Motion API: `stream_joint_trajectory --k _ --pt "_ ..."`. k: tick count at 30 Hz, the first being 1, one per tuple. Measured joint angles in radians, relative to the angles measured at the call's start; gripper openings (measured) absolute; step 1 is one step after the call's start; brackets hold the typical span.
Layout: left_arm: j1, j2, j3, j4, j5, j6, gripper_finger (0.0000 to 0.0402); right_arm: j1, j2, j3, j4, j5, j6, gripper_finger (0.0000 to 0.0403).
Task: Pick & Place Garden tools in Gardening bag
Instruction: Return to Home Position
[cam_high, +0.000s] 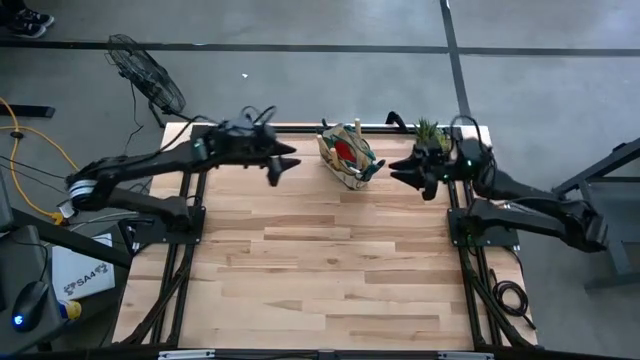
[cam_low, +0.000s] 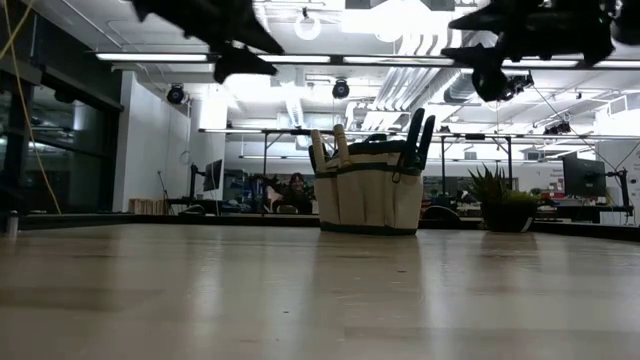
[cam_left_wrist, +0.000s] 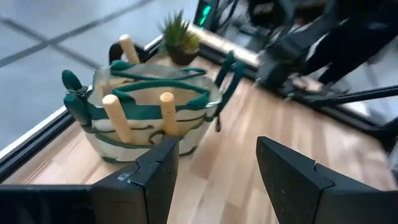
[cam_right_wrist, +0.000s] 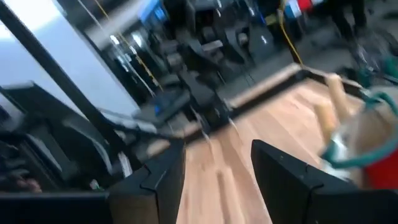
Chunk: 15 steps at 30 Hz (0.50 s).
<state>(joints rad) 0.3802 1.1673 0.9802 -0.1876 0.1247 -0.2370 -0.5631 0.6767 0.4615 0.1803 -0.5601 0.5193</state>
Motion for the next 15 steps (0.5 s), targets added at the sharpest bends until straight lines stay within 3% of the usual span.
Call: stream_joint_trajectory --k 3,8,12,15 --pt "0.022 -0.118 -0.136 0.111 0.036 -0.016 0.0212 0.066 -0.016 -0.099 0.196 0.082 0.073 0.0175" --pt "0.067 -0.278 -0.345 0.286 0.127 -0.095 0.0212 0.193 -0.015 -0.207 0.317 0.325 0.126 0.0175" --pt "0.071 -0.372 -0.436 0.313 0.13 -0.136 0.0212 0.311 -0.015 -0.257 0.403 0.542 0.133 0.0175" --pt "0.072 -0.437 -0.488 0.319 0.104 -0.135 0.0212 0.377 -0.015 -0.282 0.446 0.606 0.134 0.0175"
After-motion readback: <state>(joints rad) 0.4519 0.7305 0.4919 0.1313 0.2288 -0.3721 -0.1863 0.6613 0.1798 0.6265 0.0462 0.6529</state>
